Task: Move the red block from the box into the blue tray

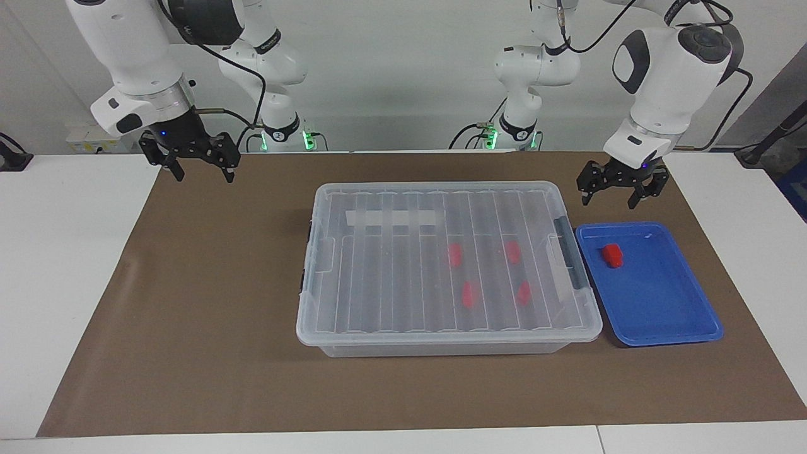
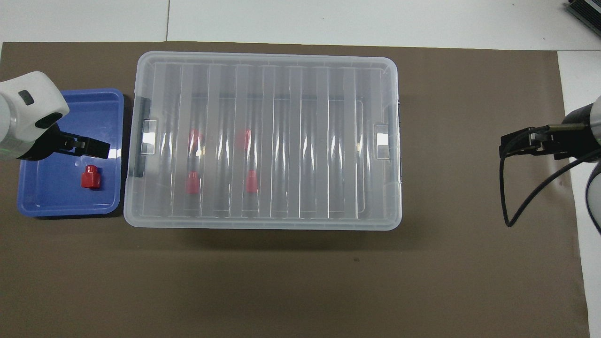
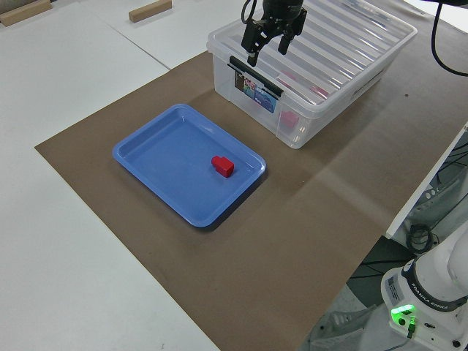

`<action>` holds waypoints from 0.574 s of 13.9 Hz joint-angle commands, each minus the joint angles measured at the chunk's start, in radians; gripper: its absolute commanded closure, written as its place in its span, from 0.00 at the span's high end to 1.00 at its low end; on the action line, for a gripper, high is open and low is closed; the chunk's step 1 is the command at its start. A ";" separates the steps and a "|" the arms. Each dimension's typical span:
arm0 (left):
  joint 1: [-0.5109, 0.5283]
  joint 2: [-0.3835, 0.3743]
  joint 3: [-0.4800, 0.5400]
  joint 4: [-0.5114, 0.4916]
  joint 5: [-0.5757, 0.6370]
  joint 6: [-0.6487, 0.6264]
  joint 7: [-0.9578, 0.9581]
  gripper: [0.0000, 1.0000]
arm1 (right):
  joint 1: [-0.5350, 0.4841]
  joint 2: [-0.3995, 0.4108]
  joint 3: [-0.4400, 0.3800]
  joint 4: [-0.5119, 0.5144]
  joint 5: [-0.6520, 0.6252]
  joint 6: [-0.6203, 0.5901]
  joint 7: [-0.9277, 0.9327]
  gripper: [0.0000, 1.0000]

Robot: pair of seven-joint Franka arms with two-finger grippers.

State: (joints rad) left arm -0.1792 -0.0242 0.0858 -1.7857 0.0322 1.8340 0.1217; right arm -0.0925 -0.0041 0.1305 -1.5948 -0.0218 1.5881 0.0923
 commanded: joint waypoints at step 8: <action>-0.011 -0.013 0.009 0.014 -0.015 0.007 0.006 1.00 | -0.010 -0.001 0.005 -0.001 0.010 -0.019 0.009 1.00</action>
State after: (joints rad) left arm -0.1791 -0.0254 0.0869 -1.7738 0.0322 1.8343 0.1218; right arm -0.0940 -0.0041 0.1299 -1.5949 -0.0218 1.5839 0.0924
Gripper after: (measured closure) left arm 0.000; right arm 0.000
